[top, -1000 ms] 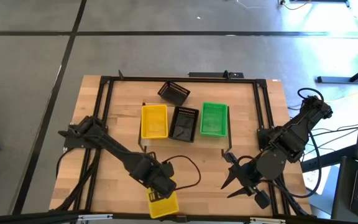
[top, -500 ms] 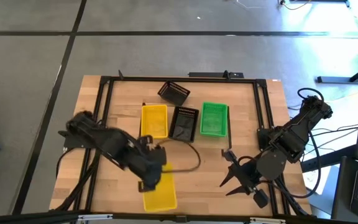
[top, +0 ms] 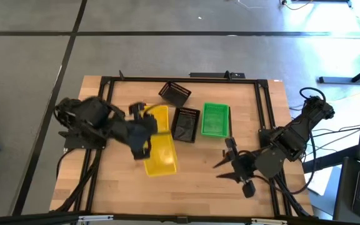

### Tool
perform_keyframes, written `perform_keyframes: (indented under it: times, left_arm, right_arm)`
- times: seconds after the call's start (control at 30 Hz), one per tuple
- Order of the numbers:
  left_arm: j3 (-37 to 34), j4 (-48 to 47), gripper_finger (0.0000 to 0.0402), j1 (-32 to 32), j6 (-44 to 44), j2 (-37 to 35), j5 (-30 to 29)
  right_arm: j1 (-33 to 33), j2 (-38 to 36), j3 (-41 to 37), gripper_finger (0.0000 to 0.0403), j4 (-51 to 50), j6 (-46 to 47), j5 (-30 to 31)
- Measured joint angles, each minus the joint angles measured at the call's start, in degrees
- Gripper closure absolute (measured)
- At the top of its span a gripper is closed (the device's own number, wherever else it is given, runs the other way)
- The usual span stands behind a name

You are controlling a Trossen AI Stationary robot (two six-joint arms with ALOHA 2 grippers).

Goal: Stack baskets on shelf by color
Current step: Stack the yellow bin on the stacked yellow bins on the shelf

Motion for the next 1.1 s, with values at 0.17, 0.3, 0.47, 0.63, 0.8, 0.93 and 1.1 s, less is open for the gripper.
perform_keyframes:
  times: [0.17,0.3,0.47,0.63,0.8,0.93,1.1]
  left_arm:
    - [0.0,-0.02,0.0401,5.99,9.25,-2.27,-1.02]
    - [0.0,0.0,0.0401,11.62,17.62,-2.36,1.84]
    - [0.0,-0.02,0.0401,19.61,27.41,-2.33,8.86]
    - [0.0,0.0,0.0401,26.36,30.62,-2.33,12.92]
    - [-0.02,-0.01,0.0401,30.91,33.31,-2.33,16.84]
    - [-2.8,0.03,0.0401,33.06,35.17,-2.19,19.17]
    - [-7.79,0.01,0.0401,35.32,35.65,-2.09,20.61]
  right_arm:
    - [-1.58,0.0,0.0,0.0264,-0.01,0.36,7.22]
    - [-3.1,0.0,0.0,0.0264,0.0,1.88,13.29]
    - [-5.4,0.0,0.0,0.0264,0.02,2.14,15.19]
    - [-7.32,0.0,0.0,0.0264,0.0,3.48,15.21]
    - [-8.43,0.0,0.0,0.0264,0.0,3.32,15.34]
    - [-9.18,0.0,0.0,0.0264,0.01,3.29,15.33]
    - [-10.01,0.0,0.0,0.0264,0.0,3.02,15.34]
